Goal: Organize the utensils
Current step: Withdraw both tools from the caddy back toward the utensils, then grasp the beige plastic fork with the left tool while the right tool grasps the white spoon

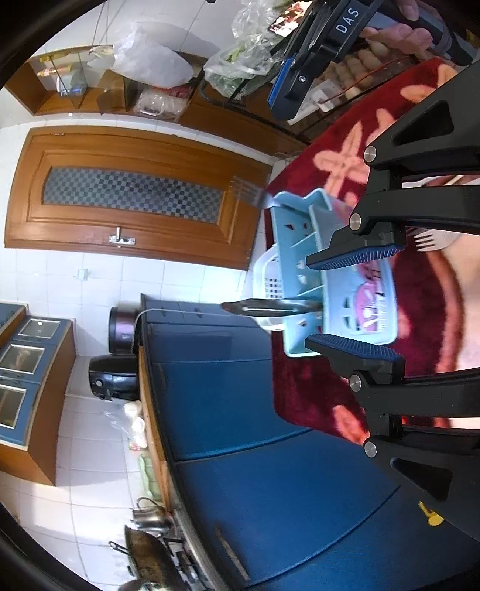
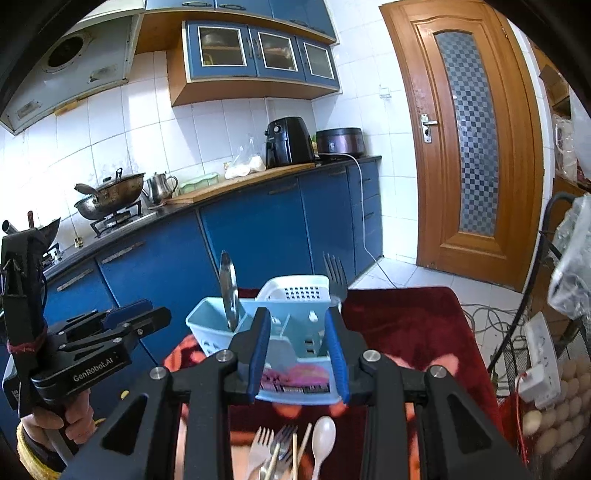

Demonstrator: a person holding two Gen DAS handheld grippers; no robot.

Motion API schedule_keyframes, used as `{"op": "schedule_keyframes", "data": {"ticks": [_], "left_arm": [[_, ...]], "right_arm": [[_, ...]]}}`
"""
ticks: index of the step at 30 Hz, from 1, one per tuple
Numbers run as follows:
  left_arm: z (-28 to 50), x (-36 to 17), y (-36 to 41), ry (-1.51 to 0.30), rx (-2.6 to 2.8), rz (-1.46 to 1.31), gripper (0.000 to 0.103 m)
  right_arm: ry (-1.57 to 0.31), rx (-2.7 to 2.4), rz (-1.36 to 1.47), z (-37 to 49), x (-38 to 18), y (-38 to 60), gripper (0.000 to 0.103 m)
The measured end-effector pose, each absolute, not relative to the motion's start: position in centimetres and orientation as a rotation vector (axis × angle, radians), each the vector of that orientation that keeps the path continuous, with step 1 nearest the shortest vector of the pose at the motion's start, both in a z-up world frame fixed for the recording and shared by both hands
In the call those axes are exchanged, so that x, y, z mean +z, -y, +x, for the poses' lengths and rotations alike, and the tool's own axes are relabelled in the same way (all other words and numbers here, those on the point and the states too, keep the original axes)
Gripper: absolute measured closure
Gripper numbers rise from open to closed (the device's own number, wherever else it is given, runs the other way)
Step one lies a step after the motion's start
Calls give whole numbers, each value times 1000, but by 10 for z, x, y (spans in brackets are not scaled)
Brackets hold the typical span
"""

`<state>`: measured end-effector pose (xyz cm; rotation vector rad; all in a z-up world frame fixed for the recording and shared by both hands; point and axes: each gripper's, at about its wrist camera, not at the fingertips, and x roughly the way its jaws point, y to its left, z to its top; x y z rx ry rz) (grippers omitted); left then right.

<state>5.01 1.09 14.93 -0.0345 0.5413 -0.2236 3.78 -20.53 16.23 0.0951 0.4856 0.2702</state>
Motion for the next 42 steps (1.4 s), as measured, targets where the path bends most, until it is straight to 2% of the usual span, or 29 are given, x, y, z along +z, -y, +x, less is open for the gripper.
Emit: {"op": "schedule_keyframes", "data": {"ticks": [20,42], "left_arm": [[23,81,-2,-743,-260,-95,66],[36,11,26,-973,-308,-131,66]], "right_arm": [[-709,206,114,-3,96,226,69],[-869,175,151,5,44,255,67]]}}
